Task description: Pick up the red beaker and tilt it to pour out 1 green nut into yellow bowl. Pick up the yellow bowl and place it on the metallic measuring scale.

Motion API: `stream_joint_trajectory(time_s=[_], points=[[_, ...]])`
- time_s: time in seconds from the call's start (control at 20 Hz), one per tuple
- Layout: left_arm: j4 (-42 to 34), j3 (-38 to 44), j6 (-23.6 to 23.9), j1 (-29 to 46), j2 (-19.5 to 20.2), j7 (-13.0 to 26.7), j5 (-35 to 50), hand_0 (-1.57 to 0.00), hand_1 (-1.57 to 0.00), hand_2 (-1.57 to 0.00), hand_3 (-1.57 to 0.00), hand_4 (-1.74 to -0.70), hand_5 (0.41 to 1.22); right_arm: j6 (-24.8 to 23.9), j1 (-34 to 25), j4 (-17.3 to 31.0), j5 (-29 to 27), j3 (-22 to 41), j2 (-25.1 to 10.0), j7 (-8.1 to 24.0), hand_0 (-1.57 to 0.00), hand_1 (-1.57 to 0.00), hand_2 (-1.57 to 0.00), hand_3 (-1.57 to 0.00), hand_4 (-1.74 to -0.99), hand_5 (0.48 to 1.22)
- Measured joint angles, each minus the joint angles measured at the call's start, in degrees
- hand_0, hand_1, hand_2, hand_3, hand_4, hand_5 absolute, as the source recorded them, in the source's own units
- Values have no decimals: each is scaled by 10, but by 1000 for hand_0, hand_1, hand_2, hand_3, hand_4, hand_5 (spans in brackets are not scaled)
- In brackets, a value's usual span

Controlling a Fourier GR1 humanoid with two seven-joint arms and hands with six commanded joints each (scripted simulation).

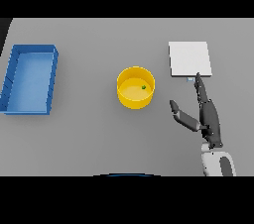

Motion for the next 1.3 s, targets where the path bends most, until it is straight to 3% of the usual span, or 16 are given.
stream_joint_trajectory(time_s=[0.35,0.55,0.8,0.9,1.0,1.05,1.15,1.2,1.25,1.3], points=[[-177,79,136,212,74,142,160,-1571,-1571,-1570,-1458,-1740,1221,5,3,0,18,10,-14,-12,1,1,1,1,-1210,631],[-318,82,217,352,106,227,208,-1571,-1571,-1571,-1450,-1741,1221,8,3,-4,24,15,-15,7,1,1,1,1,-1206,657],[-410,70,282,460,114,278,243,-1571,-1571,-1571,-1474,-1741,1221,7,5,-3,24,18,-10,4,1,1,1,1,-1214,664],[-432,66,301,490,118,279,252,-1571,-1571,-1571,-1509,-1741,1221,6,-2,4,25,15,-12,6,1,1,1,1,-1217,666],[-429,60,316,496,112,281,255,-1571,-1571,-1571,-1531,-1741,1166,11,9,-7,23,14,-20,-10,1,1,1,1,-1214,666],[-430,54,318,495,112,289,256,-1571,-1571,-1571,-1539,-1741,1117,10,5,-10,23,13,-22,2,1,1,1,1,-1207,665],[-433,43,328,507,114,285,261,-1571,-1571,-1571,-1551,-1741,967,5,6,-8,28,15,-18,1,1,1,1,1,-1205,664],[-429,36,324,503,121,292,262,-1571,-1571,-1571,-1555,-1667,908,7,9,-7,26,16,-17,-4,1,1,1,1,-1202,667],[-435,26,316,504,127,291,268,-1571,-1571,-1571,-1503,-1530,865,7,11,-9,30,19,-17,-13,1,1,1,1,-1197,664],[-435,16,301,504,129,293,274,-1564,-1449,-1432,-1362,-1374,830,4,12,-6,31,17,-17,-2,1,1,1,1,-1192,663]])
